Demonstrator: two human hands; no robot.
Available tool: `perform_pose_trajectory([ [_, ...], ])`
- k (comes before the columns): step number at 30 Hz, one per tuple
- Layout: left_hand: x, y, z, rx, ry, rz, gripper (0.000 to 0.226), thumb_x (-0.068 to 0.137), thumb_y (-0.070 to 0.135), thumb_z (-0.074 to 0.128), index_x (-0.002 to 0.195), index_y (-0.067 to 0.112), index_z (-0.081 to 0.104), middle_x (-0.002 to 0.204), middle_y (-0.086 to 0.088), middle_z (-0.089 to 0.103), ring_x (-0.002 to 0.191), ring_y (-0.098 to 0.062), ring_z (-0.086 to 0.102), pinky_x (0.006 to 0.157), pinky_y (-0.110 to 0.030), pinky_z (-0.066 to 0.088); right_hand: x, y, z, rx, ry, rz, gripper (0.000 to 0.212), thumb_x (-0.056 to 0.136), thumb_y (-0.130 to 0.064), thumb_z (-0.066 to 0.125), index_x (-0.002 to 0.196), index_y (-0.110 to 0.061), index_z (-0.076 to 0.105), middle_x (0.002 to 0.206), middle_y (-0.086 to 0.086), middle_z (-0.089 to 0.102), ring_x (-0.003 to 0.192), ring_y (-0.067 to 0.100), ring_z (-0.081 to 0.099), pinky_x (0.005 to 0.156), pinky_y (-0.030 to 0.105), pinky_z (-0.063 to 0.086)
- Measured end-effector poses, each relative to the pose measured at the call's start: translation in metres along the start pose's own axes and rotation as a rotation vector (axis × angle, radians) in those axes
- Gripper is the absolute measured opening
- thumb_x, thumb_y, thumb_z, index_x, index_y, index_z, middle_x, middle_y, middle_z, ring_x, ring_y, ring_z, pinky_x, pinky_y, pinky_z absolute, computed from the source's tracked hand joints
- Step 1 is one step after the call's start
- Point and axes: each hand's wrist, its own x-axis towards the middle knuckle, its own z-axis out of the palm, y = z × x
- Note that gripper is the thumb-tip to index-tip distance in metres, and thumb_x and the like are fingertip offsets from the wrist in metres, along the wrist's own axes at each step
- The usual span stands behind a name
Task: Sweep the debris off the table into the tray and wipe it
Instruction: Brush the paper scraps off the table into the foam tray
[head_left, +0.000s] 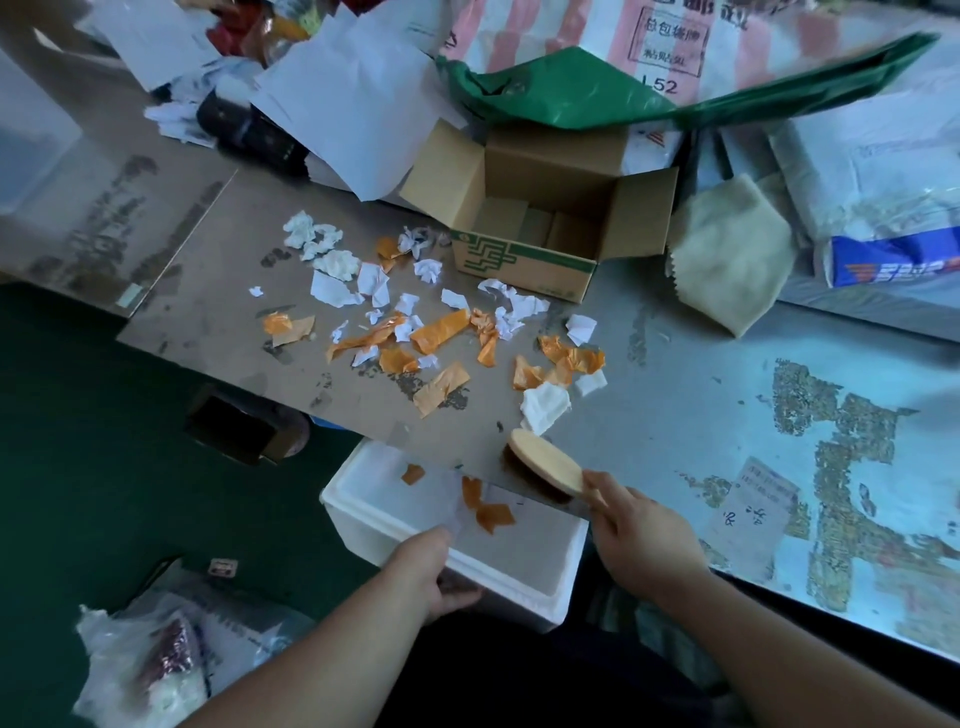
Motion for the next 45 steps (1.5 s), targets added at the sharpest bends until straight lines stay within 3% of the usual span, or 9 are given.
perform_pose_trajectory([
  [3, -0.004, 0.001, 0.002, 0.038, 0.006, 0.006, 0.023, 0.096, 0.019, 0.062, 0.116, 0.009, 0.056, 0.118, -0.023, 0.065, 0.112, -0.042, 0.062, 0.061, -0.055, 0.059, -0.006, -0.007, 0.009, -0.066, -0.064, -0.095, 0.042, 0.098, -0.042, 0.038, 0.139, -0.048, 0.035, 0.117, -0.007, 0.068, 0.096, 0.027, 0.067, 0.068, 0.034, 0.048],
  [7, -0.005, 0.002, 0.001, 0.045, 0.009, 0.013, 0.027, 0.096, 0.020, 0.062, 0.119, 0.009, 0.054, 0.120, -0.023, 0.064, 0.110, -0.043, 0.063, 0.052, -0.053, 0.060, -0.007, -0.011, 0.008, -0.077, -0.052, -0.158, 0.042, 0.097, -0.044, 0.039, 0.138, -0.050, 0.035, 0.114, -0.009, 0.069, 0.091, 0.025, 0.068, 0.068, 0.035, 0.052],
  [15, -0.007, 0.003, 0.001, 0.020, 0.022, -0.004, 0.019, 0.097, 0.016, 0.063, 0.105, 0.004, 0.051, 0.120, -0.026, 0.058, 0.107, -0.043, 0.061, 0.077, -0.063, 0.059, 0.009, 0.002, -0.016, 0.127, 0.179, 0.089, 0.040, 0.098, -0.036, 0.048, 0.135, -0.047, 0.042, 0.106, -0.001, 0.071, 0.090, 0.031, 0.066, 0.069, 0.036, 0.048],
  [18, -0.002, 0.003, 0.001, 0.036, 0.015, -0.004, 0.023, 0.096, 0.017, 0.063, 0.111, 0.003, 0.052, 0.118, -0.026, 0.057, 0.103, -0.043, 0.061, 0.070, -0.061, 0.059, 0.010, 0.005, -0.016, 0.092, 0.174, 0.123, 0.039, 0.098, -0.036, 0.046, 0.136, -0.045, 0.042, 0.105, 0.000, 0.070, 0.089, 0.031, 0.065, 0.067, 0.036, 0.045],
  [23, 0.000, 0.003, -0.001, 0.061, 0.023, -0.006, 0.037, 0.091, 0.017, 0.065, 0.125, 0.006, 0.054, 0.124, -0.027, 0.060, 0.107, -0.046, 0.063, 0.055, -0.058, 0.060, 0.001, 0.003, -0.001, 0.079, 0.083, 0.118, 0.041, 0.096, -0.035, 0.044, 0.135, -0.047, 0.038, 0.103, -0.003, 0.069, 0.086, 0.028, 0.063, 0.068, 0.036, 0.049],
  [32, -0.006, 0.003, 0.003, 0.030, 0.012, 0.006, 0.015, 0.097, 0.017, 0.061, 0.105, 0.008, 0.053, 0.120, -0.024, 0.060, 0.094, -0.041, 0.061, 0.077, -0.060, 0.059, -0.018, -0.004, 0.017, 0.011, 0.013, -0.012, 0.044, 0.097, -0.039, 0.043, 0.140, -0.048, 0.037, 0.100, -0.006, 0.069, 0.087, 0.028, 0.065, 0.067, 0.038, 0.051],
  [38, -0.006, 0.003, 0.005, 0.035, 0.028, 0.014, 0.013, 0.099, 0.015, 0.059, 0.099, 0.006, 0.050, 0.111, -0.024, 0.060, 0.088, -0.040, 0.061, 0.088, -0.062, 0.057, -0.021, -0.002, 0.019, -0.048, -0.027, -0.125, 0.044, 0.094, -0.043, 0.038, 0.137, -0.050, 0.039, 0.100, -0.010, 0.072, 0.079, 0.024, 0.066, 0.067, 0.038, 0.054],
  [42, -0.008, 0.003, 0.004, 0.019, 0.038, 0.018, 0.013, 0.101, 0.016, 0.058, 0.099, 0.006, 0.049, 0.119, -0.025, 0.058, 0.092, -0.041, 0.061, 0.082, -0.063, 0.058, -0.020, -0.003, 0.010, 0.055, 0.051, -0.133, 0.045, 0.091, -0.039, 0.050, 0.134, -0.051, 0.045, 0.095, -0.010, 0.072, 0.078, 0.025, 0.067, 0.061, 0.034, 0.051],
  [45, -0.009, 0.003, 0.003, 0.032, 0.029, 0.015, 0.020, 0.098, 0.013, 0.058, 0.114, 0.003, 0.051, 0.126, -0.026, 0.055, 0.103, -0.043, 0.061, 0.066, -0.061, 0.059, -0.011, -0.003, 0.002, 0.164, 0.138, -0.023, 0.043, 0.093, -0.031, 0.056, 0.132, -0.047, 0.051, 0.095, -0.010, 0.070, 0.079, 0.025, 0.065, 0.061, 0.034, 0.047],
])
